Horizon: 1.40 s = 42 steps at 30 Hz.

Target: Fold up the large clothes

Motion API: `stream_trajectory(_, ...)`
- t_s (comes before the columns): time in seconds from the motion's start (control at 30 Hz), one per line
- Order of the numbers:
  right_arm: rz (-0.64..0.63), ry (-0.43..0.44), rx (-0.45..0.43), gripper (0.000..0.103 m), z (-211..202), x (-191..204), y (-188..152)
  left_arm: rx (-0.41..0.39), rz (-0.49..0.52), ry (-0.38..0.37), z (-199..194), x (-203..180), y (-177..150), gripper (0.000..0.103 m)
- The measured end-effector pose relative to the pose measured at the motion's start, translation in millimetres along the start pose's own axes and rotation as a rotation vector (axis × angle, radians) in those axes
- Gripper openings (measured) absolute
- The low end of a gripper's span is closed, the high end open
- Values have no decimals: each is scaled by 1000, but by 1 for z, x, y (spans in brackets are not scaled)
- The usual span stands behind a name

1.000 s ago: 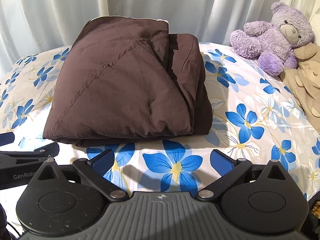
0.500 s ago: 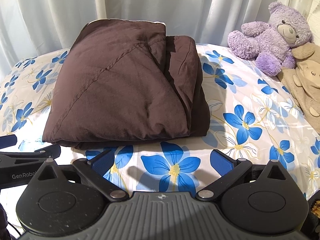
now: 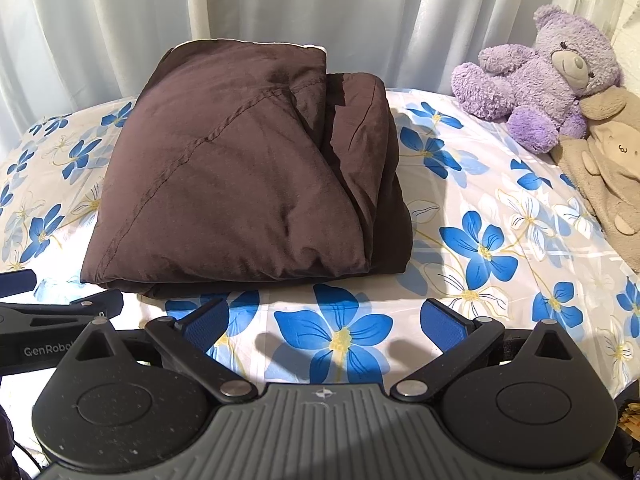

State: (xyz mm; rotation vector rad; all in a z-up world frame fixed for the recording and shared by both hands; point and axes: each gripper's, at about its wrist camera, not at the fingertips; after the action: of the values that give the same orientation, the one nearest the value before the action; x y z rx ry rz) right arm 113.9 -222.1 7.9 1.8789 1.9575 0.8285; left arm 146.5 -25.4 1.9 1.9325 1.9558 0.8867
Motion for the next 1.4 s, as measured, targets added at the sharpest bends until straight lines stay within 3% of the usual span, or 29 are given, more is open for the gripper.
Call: stream_trajectory(1.4,4,15,-21,102,0,-10,5,-5,23,1,0,-12,5,103)
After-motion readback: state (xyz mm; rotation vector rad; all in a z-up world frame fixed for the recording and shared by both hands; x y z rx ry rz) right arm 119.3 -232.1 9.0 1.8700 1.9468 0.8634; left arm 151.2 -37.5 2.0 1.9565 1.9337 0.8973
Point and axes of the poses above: each gripper's, at about its wrist camera, not at the fingertips, and z roughly the way its jaws point, x to its left, y to its top, and after that the axes turned 13 degrees about y, right-handed
